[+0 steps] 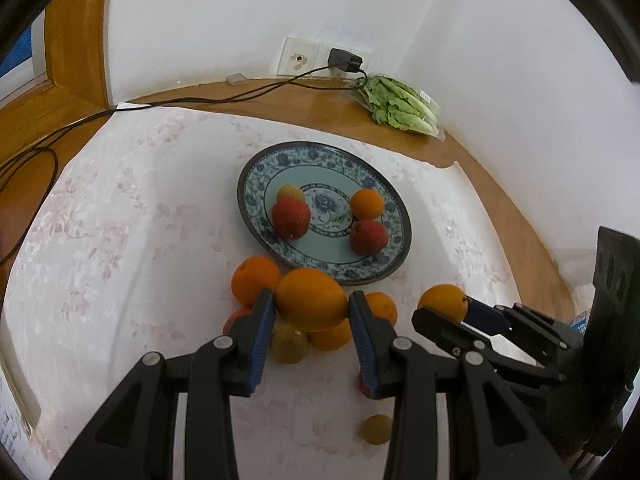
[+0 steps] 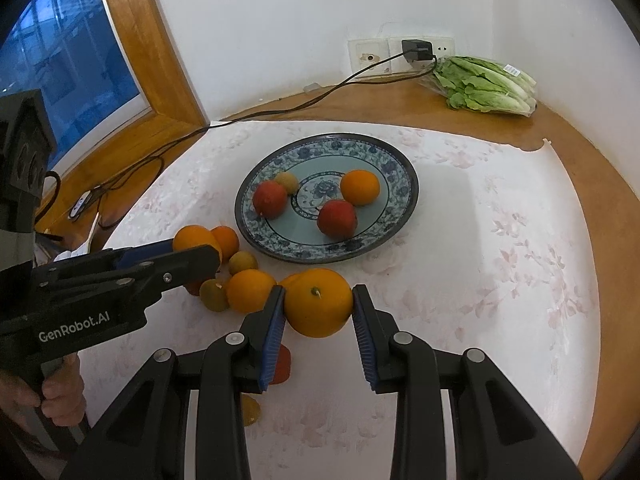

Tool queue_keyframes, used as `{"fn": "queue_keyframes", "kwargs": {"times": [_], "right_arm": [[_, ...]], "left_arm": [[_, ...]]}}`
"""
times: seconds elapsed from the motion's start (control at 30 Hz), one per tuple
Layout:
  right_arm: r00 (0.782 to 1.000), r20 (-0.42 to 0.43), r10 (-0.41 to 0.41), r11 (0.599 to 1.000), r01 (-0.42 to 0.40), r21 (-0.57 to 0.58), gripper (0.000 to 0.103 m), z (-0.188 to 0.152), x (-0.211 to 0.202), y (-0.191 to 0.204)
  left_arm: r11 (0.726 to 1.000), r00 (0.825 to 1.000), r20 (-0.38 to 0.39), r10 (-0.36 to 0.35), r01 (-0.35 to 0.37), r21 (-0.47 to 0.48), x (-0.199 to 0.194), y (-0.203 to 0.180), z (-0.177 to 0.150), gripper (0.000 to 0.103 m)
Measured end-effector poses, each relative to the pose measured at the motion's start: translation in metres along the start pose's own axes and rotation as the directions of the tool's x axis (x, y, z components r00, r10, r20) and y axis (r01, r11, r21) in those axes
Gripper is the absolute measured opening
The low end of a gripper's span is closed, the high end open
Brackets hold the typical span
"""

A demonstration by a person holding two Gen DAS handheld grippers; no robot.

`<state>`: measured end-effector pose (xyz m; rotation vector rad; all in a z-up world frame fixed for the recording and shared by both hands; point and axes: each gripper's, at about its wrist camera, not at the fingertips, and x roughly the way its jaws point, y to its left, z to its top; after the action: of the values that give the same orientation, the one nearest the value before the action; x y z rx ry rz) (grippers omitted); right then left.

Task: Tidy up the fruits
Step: 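Lift and carry the orange with the right tool while the left tool carries its orange over the plate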

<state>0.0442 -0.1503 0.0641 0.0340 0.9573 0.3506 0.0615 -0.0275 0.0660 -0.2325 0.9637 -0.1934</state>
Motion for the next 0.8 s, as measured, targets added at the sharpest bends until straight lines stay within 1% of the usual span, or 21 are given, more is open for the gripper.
{"fn": "queue_keyframes", "kwargs": {"times": [0.4,0.8], "right_arm": [[1.000,0.015,0.003,1.000,-0.002,-0.003,0.034,0.010,0.001,-0.001],[1.000,0.016,0.006,1.000,-0.006,0.012,0.034,0.025,0.017,-0.010]], "left_arm": [[1.000,1.000,0.003,0.005,-0.005,0.015,0.009,-0.002,0.015,0.039],[1.000,1.000,-0.010,0.006,-0.006,0.022,0.029,-0.002,0.027,0.039]]}}
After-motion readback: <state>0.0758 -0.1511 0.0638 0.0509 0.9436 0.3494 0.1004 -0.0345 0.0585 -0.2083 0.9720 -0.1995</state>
